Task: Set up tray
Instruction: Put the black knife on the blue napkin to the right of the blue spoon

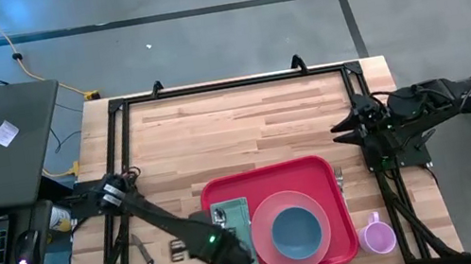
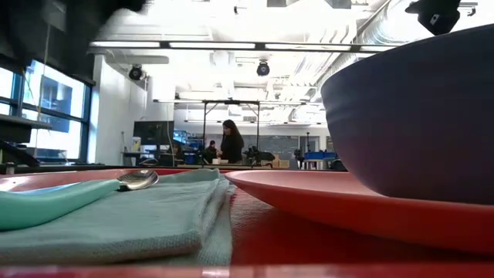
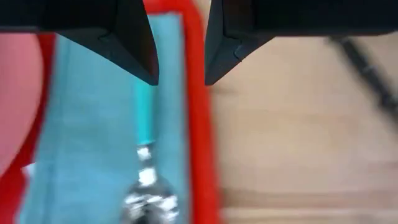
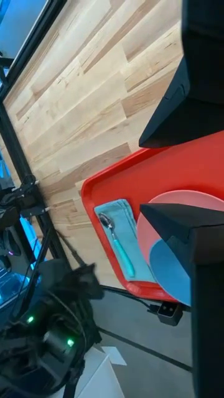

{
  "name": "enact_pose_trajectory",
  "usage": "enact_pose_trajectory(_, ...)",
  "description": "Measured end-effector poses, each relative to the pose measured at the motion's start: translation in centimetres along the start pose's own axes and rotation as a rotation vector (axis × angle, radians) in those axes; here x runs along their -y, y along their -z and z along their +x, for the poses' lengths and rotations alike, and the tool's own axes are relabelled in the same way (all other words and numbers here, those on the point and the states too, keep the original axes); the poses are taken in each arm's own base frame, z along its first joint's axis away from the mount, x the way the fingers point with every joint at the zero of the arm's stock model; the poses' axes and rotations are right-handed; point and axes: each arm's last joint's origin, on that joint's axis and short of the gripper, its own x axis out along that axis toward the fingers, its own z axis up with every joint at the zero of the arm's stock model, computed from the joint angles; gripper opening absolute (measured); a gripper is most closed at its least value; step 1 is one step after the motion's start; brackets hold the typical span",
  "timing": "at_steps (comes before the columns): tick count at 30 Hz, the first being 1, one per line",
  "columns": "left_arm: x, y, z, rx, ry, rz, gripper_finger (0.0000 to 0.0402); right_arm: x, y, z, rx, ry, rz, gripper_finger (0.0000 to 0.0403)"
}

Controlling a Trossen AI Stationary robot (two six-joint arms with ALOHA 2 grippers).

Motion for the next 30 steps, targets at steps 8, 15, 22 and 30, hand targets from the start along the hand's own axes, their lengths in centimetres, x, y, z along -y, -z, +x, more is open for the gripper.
enact_pose_trajectory(8,-3.8,2.5,0.1,-0.015,-0.230,-0.064,0.0161,0.0,0.0,0.0,-0.004,0.003,-0.007,0.0138)
enact_pose_trajectory(15,-5.2,4.1,1.6,-0.060,-0.304,-0.064,0.0161,0.0,0.0,0.1,-0.001,0.014,-0.026,0.0138)
enact_pose_trajectory(22,-6.7,3.0,1.0,-0.061,-0.235,-0.054,0.0161,0.0,0.0,0.1,0.000,0.014,-0.027,0.0138)
enact_pose_trajectory(30,-10.3,0.6,1.7,-0.104,-0.107,-0.019,0.0161,0.1,0.1,0.1,-0.013,0.013,-0.003,0.0138)
